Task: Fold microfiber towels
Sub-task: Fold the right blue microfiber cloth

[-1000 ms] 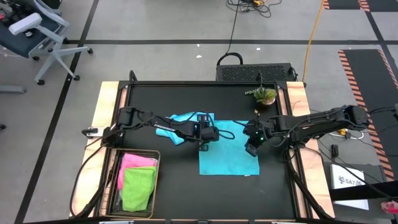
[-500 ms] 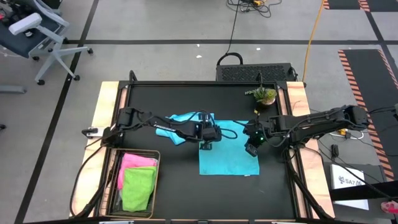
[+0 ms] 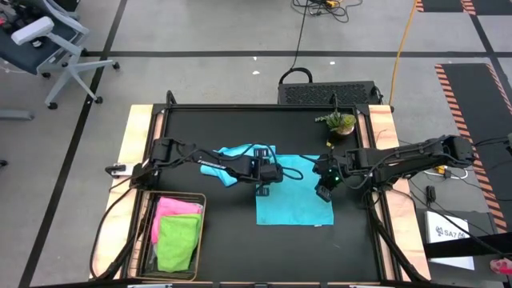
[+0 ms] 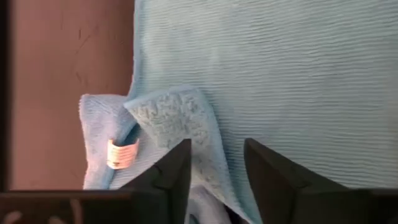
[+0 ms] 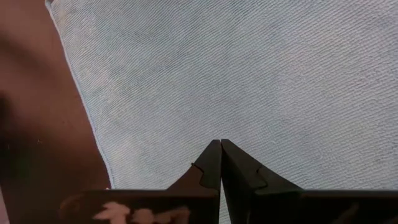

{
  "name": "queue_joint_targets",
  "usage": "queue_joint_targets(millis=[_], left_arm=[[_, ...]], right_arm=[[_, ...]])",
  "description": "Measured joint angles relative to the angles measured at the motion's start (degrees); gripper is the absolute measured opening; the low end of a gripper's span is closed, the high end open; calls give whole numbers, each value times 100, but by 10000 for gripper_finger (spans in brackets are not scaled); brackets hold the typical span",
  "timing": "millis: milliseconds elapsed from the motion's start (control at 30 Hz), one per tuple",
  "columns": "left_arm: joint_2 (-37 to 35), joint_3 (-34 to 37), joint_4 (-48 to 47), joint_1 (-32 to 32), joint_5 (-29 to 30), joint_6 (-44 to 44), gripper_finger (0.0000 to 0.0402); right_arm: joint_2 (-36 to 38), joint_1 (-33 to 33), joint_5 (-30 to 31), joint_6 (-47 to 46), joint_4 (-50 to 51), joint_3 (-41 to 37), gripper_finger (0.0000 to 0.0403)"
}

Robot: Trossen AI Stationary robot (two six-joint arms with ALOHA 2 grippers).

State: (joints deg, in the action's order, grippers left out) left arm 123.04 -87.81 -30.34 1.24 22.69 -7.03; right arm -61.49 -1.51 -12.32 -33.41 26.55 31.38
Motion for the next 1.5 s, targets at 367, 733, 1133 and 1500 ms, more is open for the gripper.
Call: queue_joint_targets(millis=[367,733,1133,1500], left_arm=[[0,0,15,-99,388,-153,209],[0,0,46,-305,447,152,187],[0,0,52,-176,-151,388,15],[0,0,59,265,-530,1060,4]], right_arm=[[0,1,-146,-1,-20,0,0],[0,1,-140,1,-22,0,0],[0,-1,-114,-1,-21,0,0],[0,1,91,84,30,0,0]])
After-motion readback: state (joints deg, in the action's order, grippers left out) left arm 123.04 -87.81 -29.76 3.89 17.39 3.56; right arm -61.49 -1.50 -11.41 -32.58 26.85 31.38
